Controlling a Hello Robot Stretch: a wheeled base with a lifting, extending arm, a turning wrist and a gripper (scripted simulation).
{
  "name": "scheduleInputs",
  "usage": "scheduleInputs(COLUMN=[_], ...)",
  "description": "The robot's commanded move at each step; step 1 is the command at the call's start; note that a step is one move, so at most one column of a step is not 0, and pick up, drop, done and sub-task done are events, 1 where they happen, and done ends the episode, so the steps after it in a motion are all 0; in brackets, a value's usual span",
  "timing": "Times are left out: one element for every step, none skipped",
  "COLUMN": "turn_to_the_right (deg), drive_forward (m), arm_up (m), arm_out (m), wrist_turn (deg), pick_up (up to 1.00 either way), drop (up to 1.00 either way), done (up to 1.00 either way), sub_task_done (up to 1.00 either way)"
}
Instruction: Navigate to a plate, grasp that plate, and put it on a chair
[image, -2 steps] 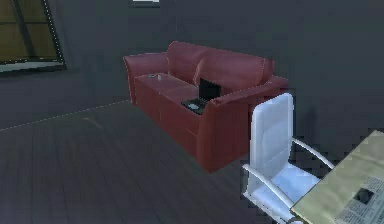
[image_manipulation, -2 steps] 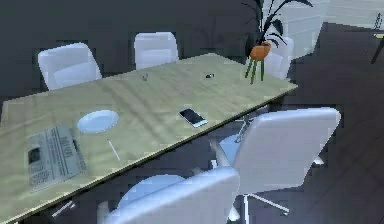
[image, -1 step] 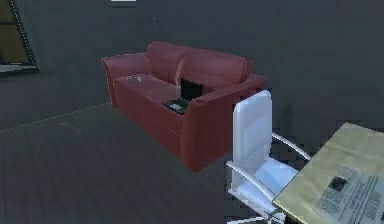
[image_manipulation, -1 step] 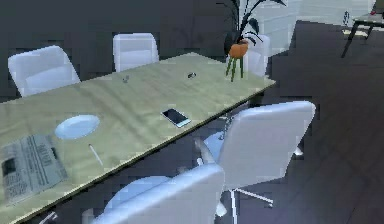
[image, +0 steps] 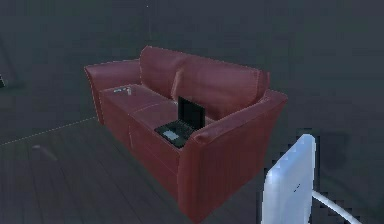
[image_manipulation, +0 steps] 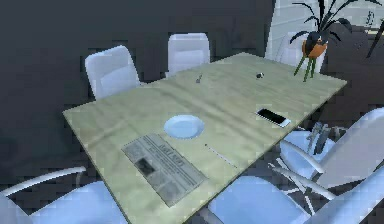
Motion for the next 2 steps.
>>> scheduleInputs(turn_to_the_right=[0.0, 0.0], drive_forward=[0.00, 0.00], arm_up=[0.50, 0.38], arm_out=[0.00, 0.00], wrist_turn=[0.0, 0.0], pick_up=[0.00, 0.00], drop=[0.00, 0.00], done=[0.00, 0.00], sub_task_done=[0.00, 0.00])
